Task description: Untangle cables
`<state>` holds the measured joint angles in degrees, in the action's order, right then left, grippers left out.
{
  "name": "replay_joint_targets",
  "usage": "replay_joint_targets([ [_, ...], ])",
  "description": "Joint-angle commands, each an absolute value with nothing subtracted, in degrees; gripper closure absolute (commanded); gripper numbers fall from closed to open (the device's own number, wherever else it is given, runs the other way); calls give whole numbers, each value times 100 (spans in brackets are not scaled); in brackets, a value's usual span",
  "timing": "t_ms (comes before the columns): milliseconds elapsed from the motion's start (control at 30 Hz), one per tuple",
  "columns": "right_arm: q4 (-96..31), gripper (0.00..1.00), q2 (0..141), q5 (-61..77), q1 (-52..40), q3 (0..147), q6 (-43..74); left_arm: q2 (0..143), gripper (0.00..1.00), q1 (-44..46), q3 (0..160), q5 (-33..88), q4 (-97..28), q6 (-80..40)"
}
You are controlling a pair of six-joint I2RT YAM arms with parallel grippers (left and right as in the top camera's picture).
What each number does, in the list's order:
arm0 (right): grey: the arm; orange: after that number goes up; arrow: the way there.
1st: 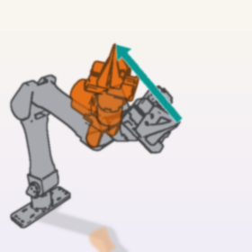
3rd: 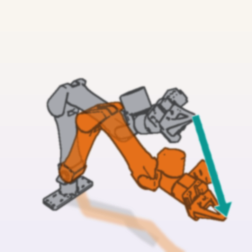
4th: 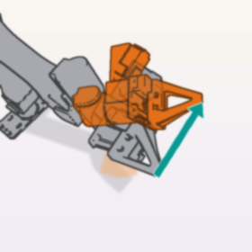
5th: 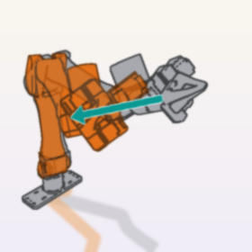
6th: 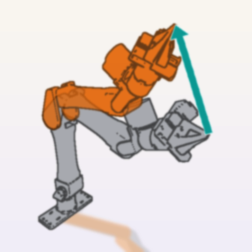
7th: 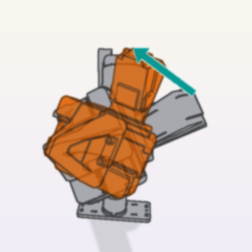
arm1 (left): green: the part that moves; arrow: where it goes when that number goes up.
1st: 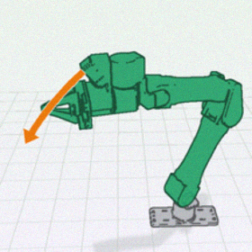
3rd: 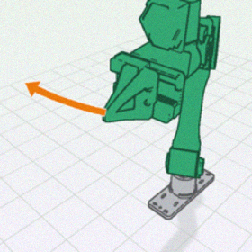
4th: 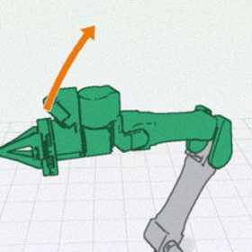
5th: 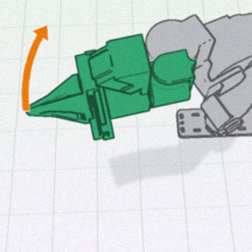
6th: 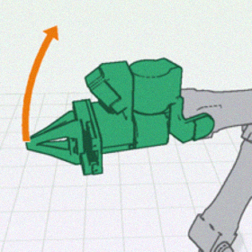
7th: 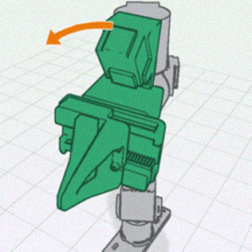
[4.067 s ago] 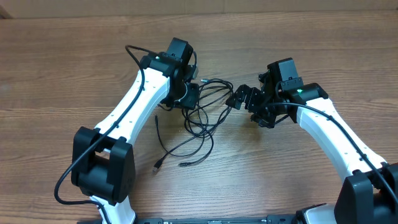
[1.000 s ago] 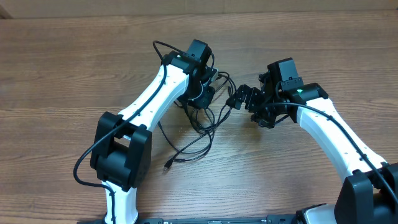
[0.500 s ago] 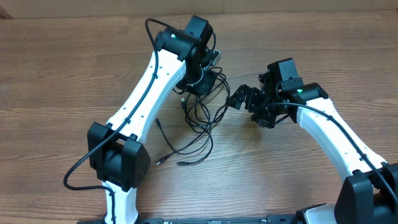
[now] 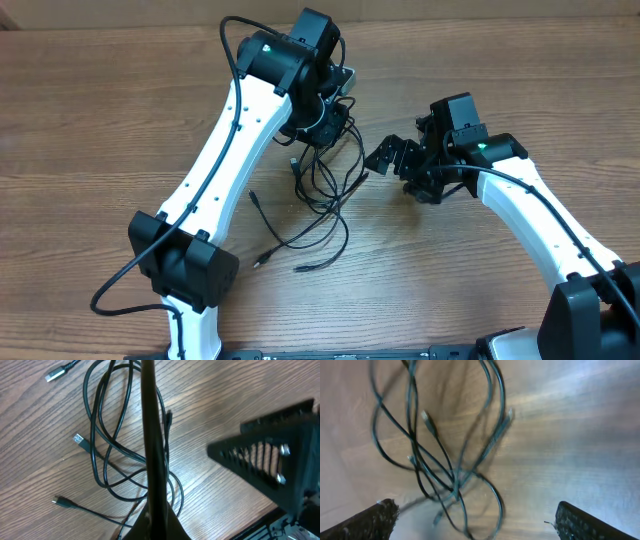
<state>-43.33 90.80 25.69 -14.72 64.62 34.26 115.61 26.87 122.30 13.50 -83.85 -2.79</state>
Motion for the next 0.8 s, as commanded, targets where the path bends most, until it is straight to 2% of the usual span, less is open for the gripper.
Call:
replay_joint_targets([
  [0, -4040, 0, 8969, 2141, -1455, 6565, 3402, 11168, 96, 2646, 12512, 1505, -8396, -274],
  [267, -4010, 2, 8969, 2711, -1455, 6565, 3424, 10761, 96, 2630, 12881, 1529, -8337, -276],
  [300, -3988, 14, 8969, 2709, -1455, 6563, 3424, 10707, 96, 2630, 12901, 1529, -8315, -276],
  [367, -3983, 27, 8969, 2711, -1496, 6563, 3424, 10591, 96, 2630, 12923, 1529, -8246, -276],
  [400, -3981, 32, 8969, 2709, -1529, 6558, 3424, 10538, 96, 2630, 12923, 1529, -8219, -276],
  [433, -3962, 34, 8969, 2709, -1575, 6545, 3422, 10481, 96, 2628, 12923, 1529, -8187, -276],
  [567, -3688, 23, 8982, 2707, -1815, 6386, 3424, 10259, 96, 2628, 12923, 1527, -8036, -276],
  [767, -3212, 19, 9168, 2703, -2237, 6331, 3422, 9966, 96, 2628, 12923, 1527, -7861, -276],
])
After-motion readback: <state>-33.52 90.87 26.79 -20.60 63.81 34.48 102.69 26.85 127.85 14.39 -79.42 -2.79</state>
